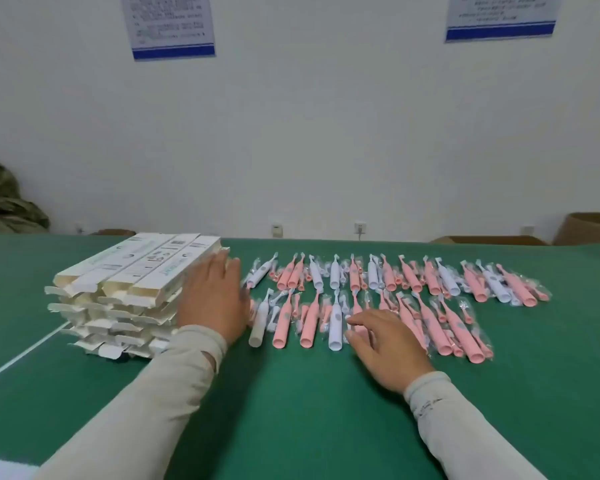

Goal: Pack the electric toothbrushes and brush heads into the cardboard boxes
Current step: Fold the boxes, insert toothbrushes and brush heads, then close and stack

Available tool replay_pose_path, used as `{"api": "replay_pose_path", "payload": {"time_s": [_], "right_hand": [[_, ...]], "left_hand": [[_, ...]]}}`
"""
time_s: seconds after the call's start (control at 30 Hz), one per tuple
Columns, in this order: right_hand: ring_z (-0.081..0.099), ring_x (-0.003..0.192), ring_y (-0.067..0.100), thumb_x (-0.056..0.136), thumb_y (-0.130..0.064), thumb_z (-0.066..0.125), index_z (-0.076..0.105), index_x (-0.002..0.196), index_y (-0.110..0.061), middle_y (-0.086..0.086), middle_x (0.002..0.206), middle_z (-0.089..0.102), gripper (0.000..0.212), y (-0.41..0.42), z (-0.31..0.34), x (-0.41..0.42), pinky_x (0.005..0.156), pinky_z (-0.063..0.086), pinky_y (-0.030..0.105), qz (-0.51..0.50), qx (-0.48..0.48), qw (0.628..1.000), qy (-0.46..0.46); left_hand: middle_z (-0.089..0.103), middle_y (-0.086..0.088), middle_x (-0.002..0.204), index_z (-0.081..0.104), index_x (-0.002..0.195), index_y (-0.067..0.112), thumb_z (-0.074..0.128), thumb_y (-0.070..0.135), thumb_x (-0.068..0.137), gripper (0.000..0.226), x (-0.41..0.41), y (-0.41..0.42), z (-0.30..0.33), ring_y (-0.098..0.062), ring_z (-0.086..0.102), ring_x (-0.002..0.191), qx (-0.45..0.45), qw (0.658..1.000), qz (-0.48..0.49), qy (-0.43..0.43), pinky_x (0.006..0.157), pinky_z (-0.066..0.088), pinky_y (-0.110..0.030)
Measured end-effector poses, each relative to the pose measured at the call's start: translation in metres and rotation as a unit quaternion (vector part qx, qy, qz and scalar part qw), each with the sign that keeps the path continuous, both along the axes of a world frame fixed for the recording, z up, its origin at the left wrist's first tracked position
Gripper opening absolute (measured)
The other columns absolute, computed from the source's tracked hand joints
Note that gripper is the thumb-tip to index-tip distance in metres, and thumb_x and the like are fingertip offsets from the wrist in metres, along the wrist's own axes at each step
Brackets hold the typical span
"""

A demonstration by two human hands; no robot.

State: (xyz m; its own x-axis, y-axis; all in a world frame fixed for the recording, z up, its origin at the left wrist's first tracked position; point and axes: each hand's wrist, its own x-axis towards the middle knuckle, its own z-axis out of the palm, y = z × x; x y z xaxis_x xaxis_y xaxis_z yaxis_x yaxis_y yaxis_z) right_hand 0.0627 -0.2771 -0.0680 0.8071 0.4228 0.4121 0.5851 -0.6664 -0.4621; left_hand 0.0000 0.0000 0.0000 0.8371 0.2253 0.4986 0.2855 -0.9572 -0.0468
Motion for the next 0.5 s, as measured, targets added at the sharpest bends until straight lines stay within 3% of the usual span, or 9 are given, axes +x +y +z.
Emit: {"api": "replay_pose_path", "payload": {"time_s": [0.1, 0.17, 0.27, 0.4, 0.5], "right_hand": [[0.047, 0.115, 0.003, 0.100, -0.043, 0.051, 0.064, 0.126, -0.030, -0.016, 0.125, 0.060, 0.032, -0.003, -0.002, 0.000, 0.106, 0.037, 0.027, -0.003, 0.011, 1.000, -0.002], [0.048, 0.113, 0.003, 0.100, -0.043, 0.051, 0.065, 0.124, -0.031, -0.016, 0.123, 0.061, 0.030, -0.003, -0.003, -0.001, 0.105, 0.038, 0.026, 0.003, 0.002, 1.000, 0.003], [0.049, 0.111, 0.004, 0.099, -0.040, 0.053, 0.067, 0.120, -0.029, -0.016, 0.118, 0.062, 0.028, -0.005, -0.004, 0.001, 0.103, 0.040, 0.027, 0.005, 0.019, 1.000, -0.004], [0.050, 0.105, 0.005, 0.099, -0.036, 0.056, 0.070, 0.113, -0.028, -0.018, 0.108, 0.062, 0.022, -0.006, -0.004, 0.002, 0.095, 0.040, 0.025, 0.012, 0.037, 0.999, -0.015], [0.050, 0.100, 0.004, 0.098, -0.035, 0.056, 0.070, 0.106, -0.030, -0.020, 0.101, 0.061, 0.017, -0.008, -0.005, 0.001, 0.089, 0.039, 0.023, 0.017, 0.042, 0.999, -0.013]], "left_hand": [[0.012, -0.012, 0.165, 0.019, 0.156, 0.013, 0.032, 0.044, 0.098, 0.066, -0.003, 0.040, 0.016, -0.030, 0.008, 0.153, 0.024, 0.981, 0.189, 0.028, 0.121, 0.003, -0.052], [0.025, -0.010, 0.162, 0.028, 0.154, 0.014, 0.029, 0.041, 0.098, 0.062, -0.007, 0.059, 0.022, -0.029, 0.018, 0.150, 0.020, 0.968, 0.242, 0.070, 0.121, 0.004, -0.056], [0.055, -0.002, 0.141, 0.049, 0.139, 0.019, 0.030, 0.036, 0.095, 0.051, -0.011, 0.062, 0.015, -0.024, 0.044, 0.134, 0.038, 0.966, 0.244, 0.082, 0.119, 0.008, -0.057], [0.062, 0.004, 0.129, 0.055, 0.127, 0.025, 0.034, 0.038, 0.093, 0.042, -0.012, 0.061, 0.012, -0.022, 0.048, 0.128, 0.062, 0.971, 0.219, 0.071, 0.118, 0.009, -0.056], [0.064, 0.002, 0.127, 0.051, 0.129, 0.026, 0.036, 0.031, 0.090, 0.042, -0.010, 0.055, 0.012, -0.024, 0.052, 0.123, 0.065, 0.974, 0.210, 0.050, 0.118, 0.009, -0.056]]}}
